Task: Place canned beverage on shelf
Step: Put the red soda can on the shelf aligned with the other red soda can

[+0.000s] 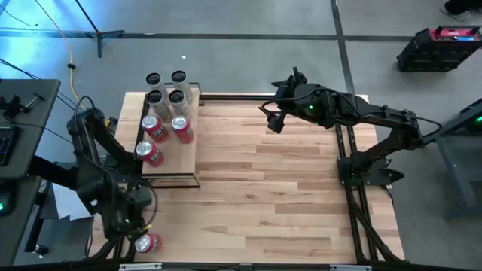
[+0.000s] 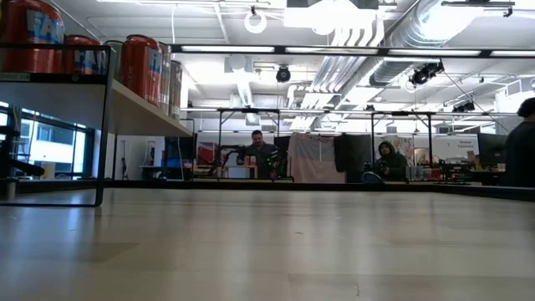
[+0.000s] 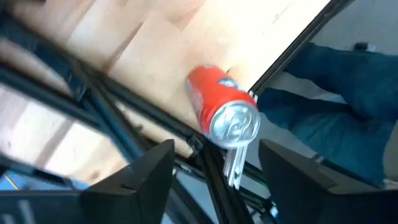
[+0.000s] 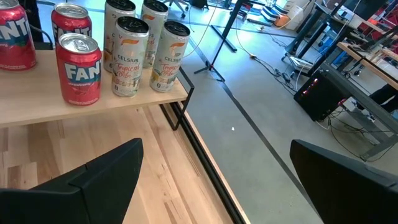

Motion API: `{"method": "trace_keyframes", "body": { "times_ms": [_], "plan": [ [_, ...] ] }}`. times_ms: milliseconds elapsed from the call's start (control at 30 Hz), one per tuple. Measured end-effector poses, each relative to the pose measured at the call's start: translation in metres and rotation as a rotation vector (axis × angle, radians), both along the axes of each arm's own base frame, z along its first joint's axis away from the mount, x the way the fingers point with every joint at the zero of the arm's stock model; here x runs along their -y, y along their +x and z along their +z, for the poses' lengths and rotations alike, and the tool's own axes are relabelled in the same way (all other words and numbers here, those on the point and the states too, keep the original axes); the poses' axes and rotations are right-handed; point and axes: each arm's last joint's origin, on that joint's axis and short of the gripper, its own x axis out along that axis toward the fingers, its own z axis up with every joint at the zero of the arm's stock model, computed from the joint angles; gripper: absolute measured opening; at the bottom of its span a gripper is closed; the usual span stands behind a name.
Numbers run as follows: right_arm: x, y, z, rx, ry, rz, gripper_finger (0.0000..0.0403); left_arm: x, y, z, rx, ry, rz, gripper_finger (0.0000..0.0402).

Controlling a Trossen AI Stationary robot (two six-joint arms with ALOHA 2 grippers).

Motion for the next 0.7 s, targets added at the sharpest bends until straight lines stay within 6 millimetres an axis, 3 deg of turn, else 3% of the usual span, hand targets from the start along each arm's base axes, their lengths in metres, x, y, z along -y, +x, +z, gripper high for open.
{"method": "trace_keyframes", "body": {
  "times_ms": [300, 500, 700],
  "plan": [
    [0.0, 0.0, 0.0, 0.0, 0.0, 0.0, 0.0392, 0.029, 0.022, -0.022, 0.052, 0.018, -0.196, 0.0297],
    [0.0, 0.0, 0.0, 0.0, 0.0, 0.0, 0.0392, 0.048, 0.028, -0.043, 0.029, 0.052, -0.398, 0.0307],
    [0.0, 0.0, 0.0, 0.0, 0.0, 0.0, 0.0392, 0.054, 0.03, -0.052, 0.016, 0.037, -0.636, 0.0308]
  ]
}}
